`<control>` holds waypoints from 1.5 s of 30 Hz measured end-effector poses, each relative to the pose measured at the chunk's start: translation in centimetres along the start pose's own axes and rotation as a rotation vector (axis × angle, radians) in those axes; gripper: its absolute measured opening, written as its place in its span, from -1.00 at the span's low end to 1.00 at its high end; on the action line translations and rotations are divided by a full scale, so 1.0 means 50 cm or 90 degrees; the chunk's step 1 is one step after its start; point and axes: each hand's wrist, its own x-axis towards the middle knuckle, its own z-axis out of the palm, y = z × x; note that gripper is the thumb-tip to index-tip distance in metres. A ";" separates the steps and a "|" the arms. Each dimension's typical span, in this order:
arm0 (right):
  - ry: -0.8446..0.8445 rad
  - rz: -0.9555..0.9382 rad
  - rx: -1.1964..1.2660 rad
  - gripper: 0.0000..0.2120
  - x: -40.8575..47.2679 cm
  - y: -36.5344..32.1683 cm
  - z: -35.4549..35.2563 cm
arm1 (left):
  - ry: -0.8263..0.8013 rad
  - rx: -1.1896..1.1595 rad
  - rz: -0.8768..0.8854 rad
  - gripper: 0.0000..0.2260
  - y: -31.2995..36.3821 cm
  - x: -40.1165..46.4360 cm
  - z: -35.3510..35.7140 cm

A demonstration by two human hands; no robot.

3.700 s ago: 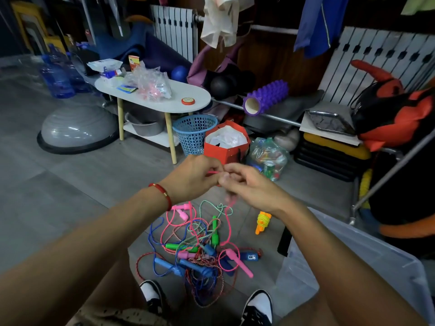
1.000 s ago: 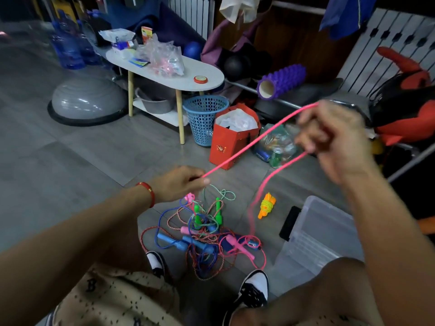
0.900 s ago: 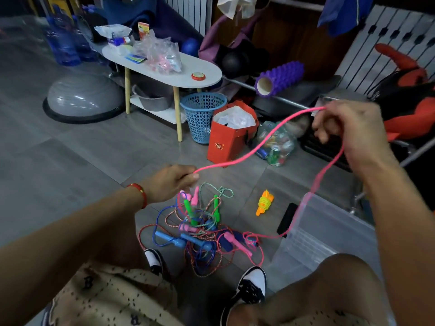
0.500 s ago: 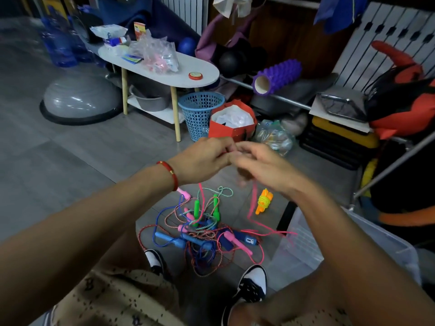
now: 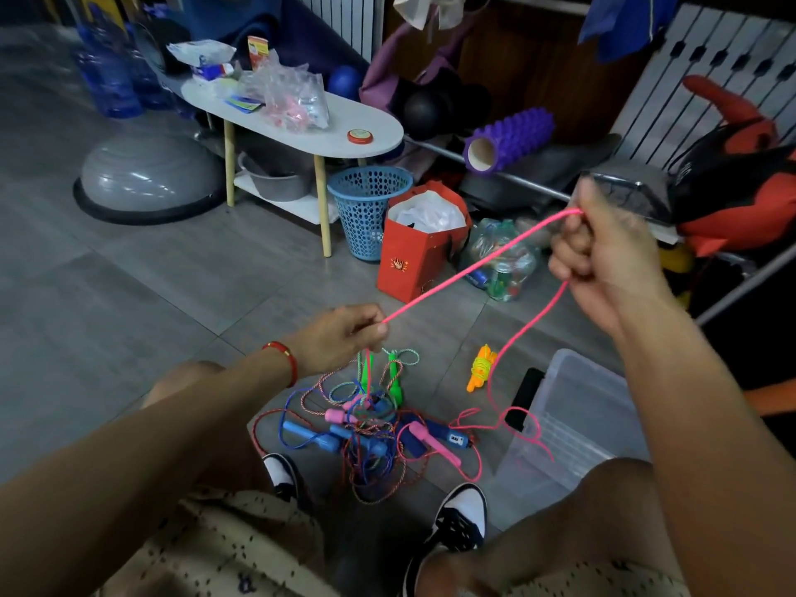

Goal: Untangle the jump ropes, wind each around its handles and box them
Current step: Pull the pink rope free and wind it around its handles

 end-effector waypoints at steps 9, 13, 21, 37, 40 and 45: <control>-0.326 -0.073 -0.693 -0.63 -0.034 0.098 0.090 | 0.041 0.030 0.145 -0.88 0.112 0.038 0.006; -0.399 -0.082 -0.801 -0.71 -0.040 0.129 0.111 | 0.096 0.041 0.116 -0.92 0.091 0.033 0.010; -0.271 -0.123 -0.411 -0.66 -0.048 0.051 0.113 | 0.008 0.106 -0.005 -0.92 -0.064 0.018 0.078; -0.176 0.058 -0.076 -0.68 0.076 0.218 -0.017 | 0.123 -0.160 -0.270 -0.59 -0.276 0.058 0.229; -0.197 0.078 -0.047 -0.67 0.102 0.230 -0.030 | 0.154 -0.329 -0.471 -0.67 -0.310 0.068 0.251; -0.293 0.091 -0.074 -0.67 0.115 0.246 -0.005 | -0.090 0.209 -0.588 -0.63 -0.356 0.067 0.283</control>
